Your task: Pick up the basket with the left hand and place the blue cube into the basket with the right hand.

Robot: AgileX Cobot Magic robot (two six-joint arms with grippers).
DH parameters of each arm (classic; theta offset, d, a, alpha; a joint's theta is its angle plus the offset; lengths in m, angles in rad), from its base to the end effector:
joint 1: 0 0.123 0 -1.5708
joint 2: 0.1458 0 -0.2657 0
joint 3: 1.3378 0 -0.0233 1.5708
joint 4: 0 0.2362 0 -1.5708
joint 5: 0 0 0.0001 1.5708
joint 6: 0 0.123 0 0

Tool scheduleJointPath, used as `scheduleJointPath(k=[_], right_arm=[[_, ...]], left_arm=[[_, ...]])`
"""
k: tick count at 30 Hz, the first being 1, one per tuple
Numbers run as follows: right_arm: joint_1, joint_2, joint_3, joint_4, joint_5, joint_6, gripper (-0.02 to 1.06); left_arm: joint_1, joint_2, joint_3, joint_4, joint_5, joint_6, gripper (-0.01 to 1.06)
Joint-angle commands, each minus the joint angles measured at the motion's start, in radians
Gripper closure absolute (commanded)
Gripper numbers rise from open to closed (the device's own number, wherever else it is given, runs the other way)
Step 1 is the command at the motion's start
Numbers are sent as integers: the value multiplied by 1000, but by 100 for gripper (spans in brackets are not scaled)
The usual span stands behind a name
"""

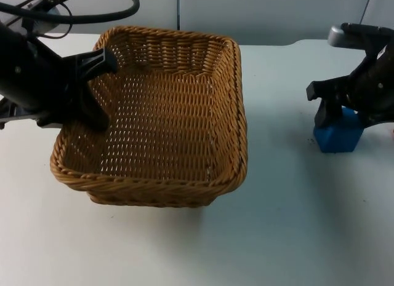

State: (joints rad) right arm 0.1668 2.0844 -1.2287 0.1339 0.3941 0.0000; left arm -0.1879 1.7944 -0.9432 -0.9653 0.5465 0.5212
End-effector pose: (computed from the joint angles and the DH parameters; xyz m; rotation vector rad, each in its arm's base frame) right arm 0.3912 0.0723 0.0729 -0.0736 2.7370 0.1522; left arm 0.3175 -0.1140 0.1252 -0.0983 2.7098 -0.7637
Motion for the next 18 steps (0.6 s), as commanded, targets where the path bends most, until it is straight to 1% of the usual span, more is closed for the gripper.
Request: scheduleJointPath(k=[1,3,5,6,7,8,9,12,16,18], right_arm=[[4,1,-10,6,-10,0,54],[4,1,-10,6,-10,0,65],[4,1,-10,3,-10,0,80],[4,1,-10,3,-10,0,80],[4,1,-10,3,-10,0,88],[4,1,-10,3,-8,0,100],[4,-1,-10,3,-7,0,105],[4,-18,-10,3,2,0,105],[4,-75,-10,2,35,-28,105],[7,-139,-10,2,53,-36,105]], left_arm=[[-4,-14,3,-26,2,-6,105],[-4,-14,3,-26,2,-6,105],[-4,-14,3,-26,2,-6,105],[-4,-14,3,-26,2,-6,105],[-4,-14,3,-26,2,-6,105],[-4,-14,3,-26,2,-6,105],[-4,-14,3,-26,2,-6,105],[-4,-14,3,-26,4,-6,105],[-4,-14,3,-28,6,-6,105],[-4,-14,3,-28,6,-6,105]])
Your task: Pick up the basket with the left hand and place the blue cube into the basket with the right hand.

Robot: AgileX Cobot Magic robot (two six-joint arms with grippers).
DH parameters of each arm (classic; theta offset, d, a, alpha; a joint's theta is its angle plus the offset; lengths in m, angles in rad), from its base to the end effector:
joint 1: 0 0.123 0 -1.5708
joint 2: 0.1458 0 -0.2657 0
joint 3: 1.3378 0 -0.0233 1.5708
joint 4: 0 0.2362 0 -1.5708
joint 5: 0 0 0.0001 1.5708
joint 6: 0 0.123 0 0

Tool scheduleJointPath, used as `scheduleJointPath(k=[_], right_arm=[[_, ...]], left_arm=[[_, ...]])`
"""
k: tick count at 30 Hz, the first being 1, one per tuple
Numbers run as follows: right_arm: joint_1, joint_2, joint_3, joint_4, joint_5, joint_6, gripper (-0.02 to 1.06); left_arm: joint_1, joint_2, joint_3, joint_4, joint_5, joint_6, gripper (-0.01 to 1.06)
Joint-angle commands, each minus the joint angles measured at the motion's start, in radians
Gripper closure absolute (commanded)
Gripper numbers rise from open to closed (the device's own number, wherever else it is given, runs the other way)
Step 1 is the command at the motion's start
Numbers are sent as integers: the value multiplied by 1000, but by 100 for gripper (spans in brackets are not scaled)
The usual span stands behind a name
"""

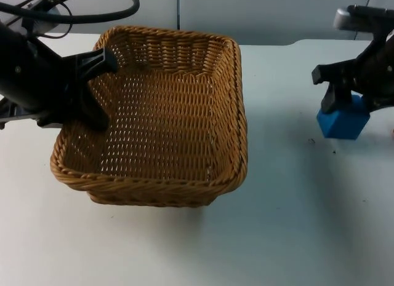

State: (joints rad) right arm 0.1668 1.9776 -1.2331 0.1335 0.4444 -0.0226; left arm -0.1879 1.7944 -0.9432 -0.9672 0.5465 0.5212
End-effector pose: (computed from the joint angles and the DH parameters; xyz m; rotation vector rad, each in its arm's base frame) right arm 0.3898 0.0728 0.1139 -0.1104 2.6739 0.1610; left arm 0.3176 -0.1140 0.1253 -0.1005 2.7092 -0.7652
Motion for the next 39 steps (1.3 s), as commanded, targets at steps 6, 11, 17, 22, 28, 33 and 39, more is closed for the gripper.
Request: scheduleJointPath(k=[6,11,17,22,28,33,39], right_arm=[[57,-234,-5,-1,9,-43,105],[151,-351,-17,-1,-10,-65,105],[279,-384,-65,-1,-8,-67,105],[386,-356,-104,-6,-18,-67,105],[488,-304,-111,-4,-61,-83,105],[532,-236,-111,-4,-91,-85,105],[543,-148,-111,-2,-139,-85,105]], left_arm=[[-4,-14,3,-26,6,-6,105],[-4,-14,3,-39,3,-6,105],[-4,-14,3,-46,3,-6,105],[-4,-14,3,-48,8,-6,105],[-4,-14,3,-52,13,-6,105],[-4,-14,3,-52,13,-6,105],[-4,-14,3,-52,16,-6,105]])
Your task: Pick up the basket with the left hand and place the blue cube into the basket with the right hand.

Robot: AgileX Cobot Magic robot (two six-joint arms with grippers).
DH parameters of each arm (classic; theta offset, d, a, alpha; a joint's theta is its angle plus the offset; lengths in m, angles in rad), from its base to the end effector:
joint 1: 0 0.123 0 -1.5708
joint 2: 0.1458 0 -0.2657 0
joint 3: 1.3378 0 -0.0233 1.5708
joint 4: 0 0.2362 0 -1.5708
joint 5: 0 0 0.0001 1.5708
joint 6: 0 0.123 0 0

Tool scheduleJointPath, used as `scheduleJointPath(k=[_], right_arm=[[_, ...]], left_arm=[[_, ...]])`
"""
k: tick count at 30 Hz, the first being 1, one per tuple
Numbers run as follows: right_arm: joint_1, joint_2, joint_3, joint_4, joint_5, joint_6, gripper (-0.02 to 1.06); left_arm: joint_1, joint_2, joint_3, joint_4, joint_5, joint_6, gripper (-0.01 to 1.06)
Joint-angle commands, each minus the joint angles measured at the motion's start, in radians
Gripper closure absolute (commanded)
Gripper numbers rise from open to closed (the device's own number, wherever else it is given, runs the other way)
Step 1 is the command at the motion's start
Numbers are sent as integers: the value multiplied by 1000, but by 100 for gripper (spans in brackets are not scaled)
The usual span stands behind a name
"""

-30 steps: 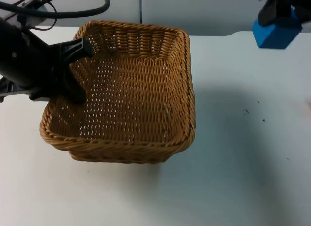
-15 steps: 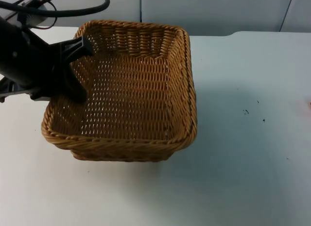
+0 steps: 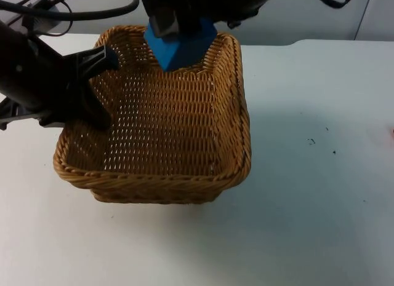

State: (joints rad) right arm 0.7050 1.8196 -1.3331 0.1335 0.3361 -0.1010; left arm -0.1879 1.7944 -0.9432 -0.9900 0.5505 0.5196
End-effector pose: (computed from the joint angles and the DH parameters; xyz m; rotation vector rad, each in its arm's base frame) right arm 0.3165 0.2764 0.2157 -0.8018 2.1984 0.4201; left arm 0.3179 -0.1153 0.1262 -0.1272 2.7048 -0.7872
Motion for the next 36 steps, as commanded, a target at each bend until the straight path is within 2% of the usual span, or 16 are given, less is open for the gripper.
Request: scheduleJointPath(k=[1,9,23,27,28,29,30,31,34,35,36], right_arm=[[5,20,-11,-2,-33,-7,105],[5,96,-11,-4,-104,-8,105],[5,194,-11,-28,-136,-11,105],[5,196,-11,-30,-137,-11,99],[5,196,-11,-30,-139,-11,94],[5,196,-11,-30,-139,-11,83],[5,196,-11,-30,-139,-11,79],[5,196,-11,-30,-139,-11,79],[5,194,-11,-30,-139,-11,43],[5,194,-11,-30,-139,-11,35],[5,194,-11,-30,-139,-11,35]], left_arm=[[-4,-14,3,-29,12,-5,105],[-4,-14,3,-29,12,-5,105],[-4,-14,3,-29,11,-3,105],[-4,-14,3,-29,11,-3,105],[-4,-14,3,-29,11,0,105],[-4,-14,3,-29,11,0,105],[-4,-14,3,-29,11,0,105],[-4,-14,3,-29,11,0,105],[-4,-14,3,-29,11,0,105],[-4,-14,3,-29,11,0,105],[-4,-14,3,-29,11,0,105]])
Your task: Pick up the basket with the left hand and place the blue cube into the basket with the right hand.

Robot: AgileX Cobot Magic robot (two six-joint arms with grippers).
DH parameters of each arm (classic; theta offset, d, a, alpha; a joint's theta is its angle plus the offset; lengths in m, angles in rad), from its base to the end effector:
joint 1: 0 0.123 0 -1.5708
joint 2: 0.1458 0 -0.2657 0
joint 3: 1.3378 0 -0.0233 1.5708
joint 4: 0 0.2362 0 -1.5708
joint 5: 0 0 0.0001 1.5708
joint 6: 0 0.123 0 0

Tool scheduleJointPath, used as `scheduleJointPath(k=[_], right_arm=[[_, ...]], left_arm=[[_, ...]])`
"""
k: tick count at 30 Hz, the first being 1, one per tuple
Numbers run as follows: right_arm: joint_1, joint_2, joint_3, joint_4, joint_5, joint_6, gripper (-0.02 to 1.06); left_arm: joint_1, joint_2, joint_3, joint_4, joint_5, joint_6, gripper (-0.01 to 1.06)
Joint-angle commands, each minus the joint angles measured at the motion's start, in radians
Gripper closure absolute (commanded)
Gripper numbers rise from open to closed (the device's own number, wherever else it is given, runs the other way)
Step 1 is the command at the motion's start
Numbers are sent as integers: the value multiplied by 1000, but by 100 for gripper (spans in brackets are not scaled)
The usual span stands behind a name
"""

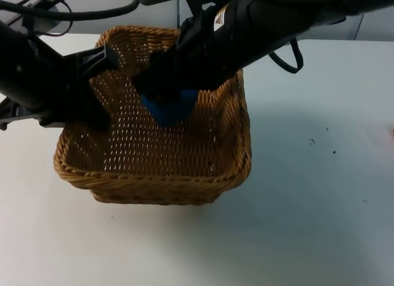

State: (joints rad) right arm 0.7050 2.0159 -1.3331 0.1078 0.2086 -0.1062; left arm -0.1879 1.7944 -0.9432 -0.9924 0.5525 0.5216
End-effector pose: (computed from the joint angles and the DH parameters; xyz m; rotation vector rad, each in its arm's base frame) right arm 0.3348 0.2885 0.1419 -0.8409 2.2521 0.3600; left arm 0.3177 -0.1155 0.1263 -0.1264 2.7050 -0.7903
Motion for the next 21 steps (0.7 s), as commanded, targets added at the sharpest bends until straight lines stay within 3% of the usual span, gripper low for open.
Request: scheduleJointPath(k=[1,4,14,21], right_arm=[[5,-4,-11,-7,-5,-6,26],[5,-4,-11,-60,10,-9,13],[5,-67,-15,-61,87,-9,12],[5,-215,-19,-61,166,-9,12]], left_arm=[[-4,-14,3,-27,7,-2,105],[-4,-14,3,-27,7,-2,105],[-4,-14,2,-27,7,-2,105],[-4,-14,2,-27,-7,-2,105]])
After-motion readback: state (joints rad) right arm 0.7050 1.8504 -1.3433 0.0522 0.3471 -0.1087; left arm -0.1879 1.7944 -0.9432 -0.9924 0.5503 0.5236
